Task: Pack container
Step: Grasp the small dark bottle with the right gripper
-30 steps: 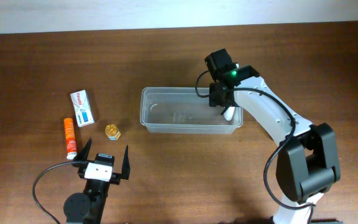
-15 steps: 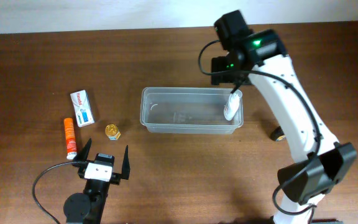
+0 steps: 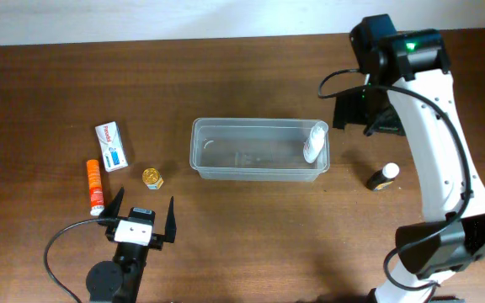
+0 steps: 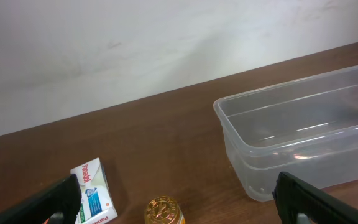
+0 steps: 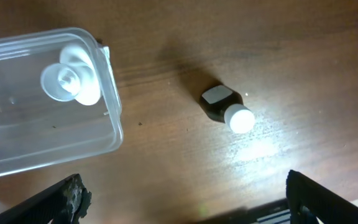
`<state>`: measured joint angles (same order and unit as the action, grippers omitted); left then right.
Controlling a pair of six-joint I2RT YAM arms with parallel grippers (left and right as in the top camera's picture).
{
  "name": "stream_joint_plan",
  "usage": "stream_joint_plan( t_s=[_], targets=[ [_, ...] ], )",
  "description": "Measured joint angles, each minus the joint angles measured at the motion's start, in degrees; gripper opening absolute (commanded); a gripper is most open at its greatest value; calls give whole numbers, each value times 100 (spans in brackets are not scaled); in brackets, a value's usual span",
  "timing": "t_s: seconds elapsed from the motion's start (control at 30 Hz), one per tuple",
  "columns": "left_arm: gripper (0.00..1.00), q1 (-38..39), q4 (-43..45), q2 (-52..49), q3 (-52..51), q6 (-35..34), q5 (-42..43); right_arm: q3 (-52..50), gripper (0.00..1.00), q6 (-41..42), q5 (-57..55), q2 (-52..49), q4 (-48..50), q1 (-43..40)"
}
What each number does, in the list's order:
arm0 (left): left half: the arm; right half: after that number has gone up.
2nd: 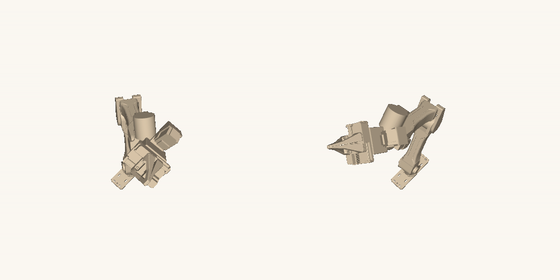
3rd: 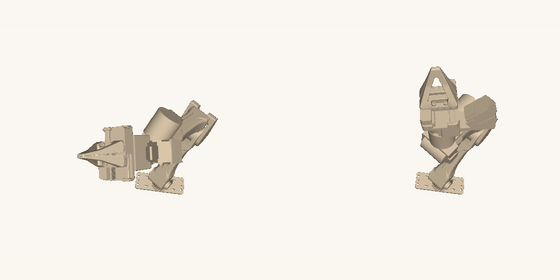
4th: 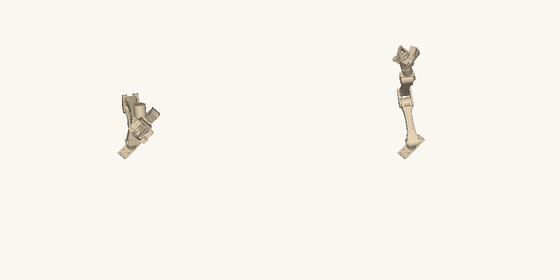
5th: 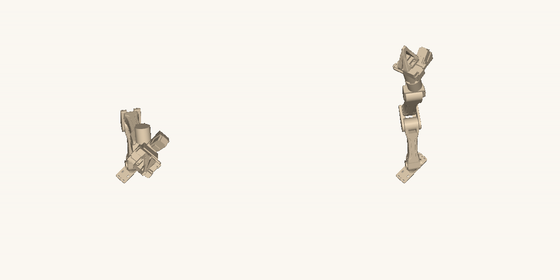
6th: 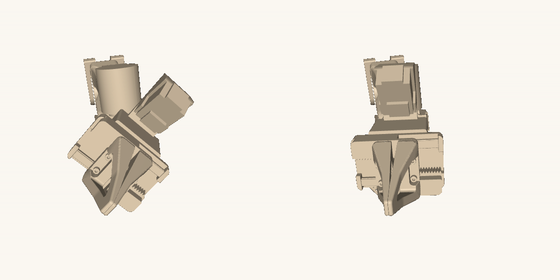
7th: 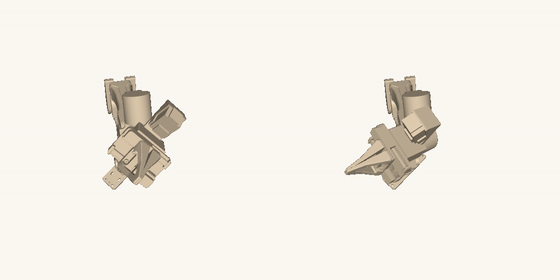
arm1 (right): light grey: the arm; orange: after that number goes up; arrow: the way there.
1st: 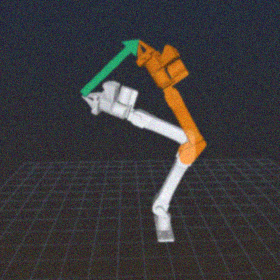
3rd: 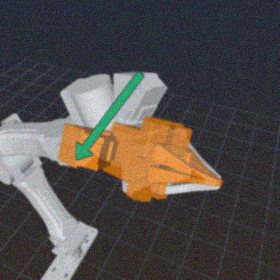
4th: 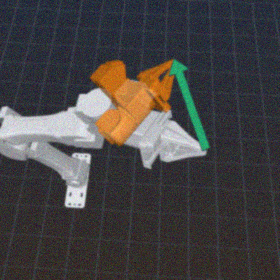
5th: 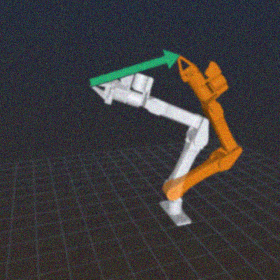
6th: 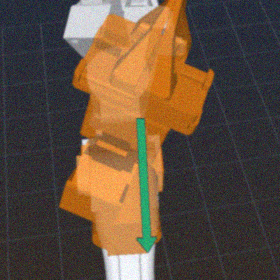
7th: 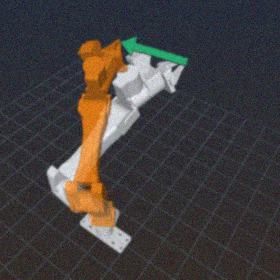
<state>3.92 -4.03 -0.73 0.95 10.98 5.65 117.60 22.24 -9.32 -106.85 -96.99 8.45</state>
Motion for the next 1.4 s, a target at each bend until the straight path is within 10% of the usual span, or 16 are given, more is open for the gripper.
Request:
stream_joint_plan(
  t_s=[1.4],
  targets=[
    [99,0,0,0,0,0,0,-3899,99,2282,643,42,3130,-1598]
  ],
)
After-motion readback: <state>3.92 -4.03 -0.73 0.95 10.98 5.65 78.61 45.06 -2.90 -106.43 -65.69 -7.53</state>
